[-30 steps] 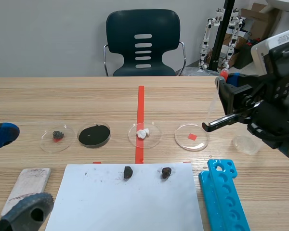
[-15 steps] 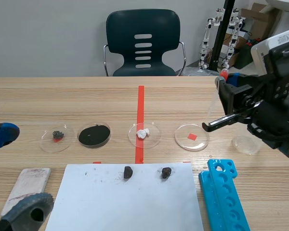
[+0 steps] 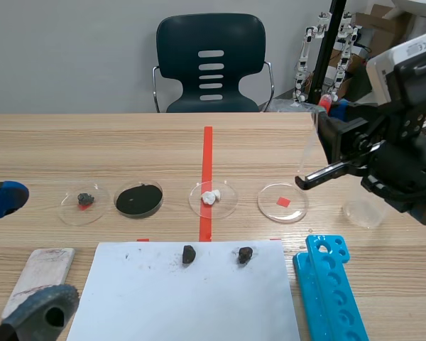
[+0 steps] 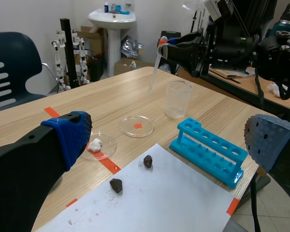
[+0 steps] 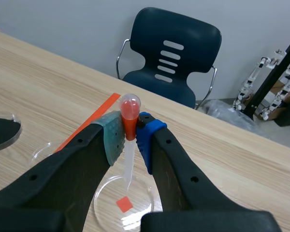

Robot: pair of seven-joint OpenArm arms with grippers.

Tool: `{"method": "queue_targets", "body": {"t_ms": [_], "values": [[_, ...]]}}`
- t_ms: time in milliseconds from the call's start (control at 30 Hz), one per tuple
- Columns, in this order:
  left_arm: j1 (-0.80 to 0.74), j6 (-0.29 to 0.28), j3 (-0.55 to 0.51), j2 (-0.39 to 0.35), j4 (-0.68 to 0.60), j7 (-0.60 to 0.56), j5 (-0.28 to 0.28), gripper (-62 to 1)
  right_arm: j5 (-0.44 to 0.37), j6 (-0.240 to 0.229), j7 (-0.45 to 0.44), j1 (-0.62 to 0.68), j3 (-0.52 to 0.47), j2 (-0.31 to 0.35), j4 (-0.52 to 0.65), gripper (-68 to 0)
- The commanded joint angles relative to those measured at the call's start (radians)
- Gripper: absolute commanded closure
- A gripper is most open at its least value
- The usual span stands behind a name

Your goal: Squeeze the dropper onto the mineral

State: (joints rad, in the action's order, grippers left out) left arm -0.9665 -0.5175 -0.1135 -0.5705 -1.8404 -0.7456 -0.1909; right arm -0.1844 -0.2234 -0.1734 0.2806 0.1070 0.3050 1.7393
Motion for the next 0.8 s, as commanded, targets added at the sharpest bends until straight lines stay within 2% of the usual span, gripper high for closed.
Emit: {"method": "queue_targets", "body": {"t_ms": [0, 433, 767], "values": [[0.000, -0.002, 0.003, 0.008, -0.009, -0.017, -0.007, -62.3, -0.011, 0.004, -0.010, -0.029, 0.010, 0.002, 0.014, -7.9], [0.000, -0.002, 0.003, 0.008, -0.009, -0.017, -0.007, -62.3, -0.011, 0.005, -0.003, -0.110, 0.133, 0.000, 0.002, -7.9], [0.000, -0.002, 0.003, 0.007, -0.009, -0.017, -0.007, -62.3, -0.010, 0.005, 0.004, -0.179, 0.207, -0.060, -0.113, -7.9]]}}
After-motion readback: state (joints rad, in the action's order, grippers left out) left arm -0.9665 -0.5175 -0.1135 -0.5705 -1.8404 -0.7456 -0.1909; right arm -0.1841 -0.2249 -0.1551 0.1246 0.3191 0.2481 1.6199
